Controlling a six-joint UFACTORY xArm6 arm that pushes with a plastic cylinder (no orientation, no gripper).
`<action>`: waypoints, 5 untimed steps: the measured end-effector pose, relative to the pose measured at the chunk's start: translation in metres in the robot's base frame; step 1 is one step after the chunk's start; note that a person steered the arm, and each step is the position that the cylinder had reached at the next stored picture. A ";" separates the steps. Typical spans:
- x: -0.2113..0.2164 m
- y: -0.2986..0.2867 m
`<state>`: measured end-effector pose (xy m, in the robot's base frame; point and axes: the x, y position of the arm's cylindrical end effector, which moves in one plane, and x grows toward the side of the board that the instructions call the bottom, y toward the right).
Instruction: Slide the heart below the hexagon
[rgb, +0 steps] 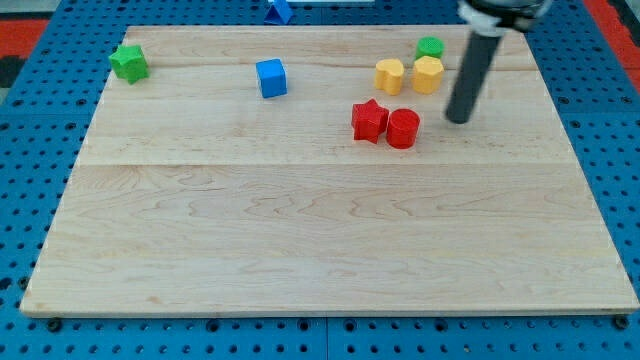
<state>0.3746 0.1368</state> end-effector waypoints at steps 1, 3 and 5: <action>-0.015 -0.018; -0.049 -0.115; -0.138 -0.100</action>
<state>0.2367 0.0364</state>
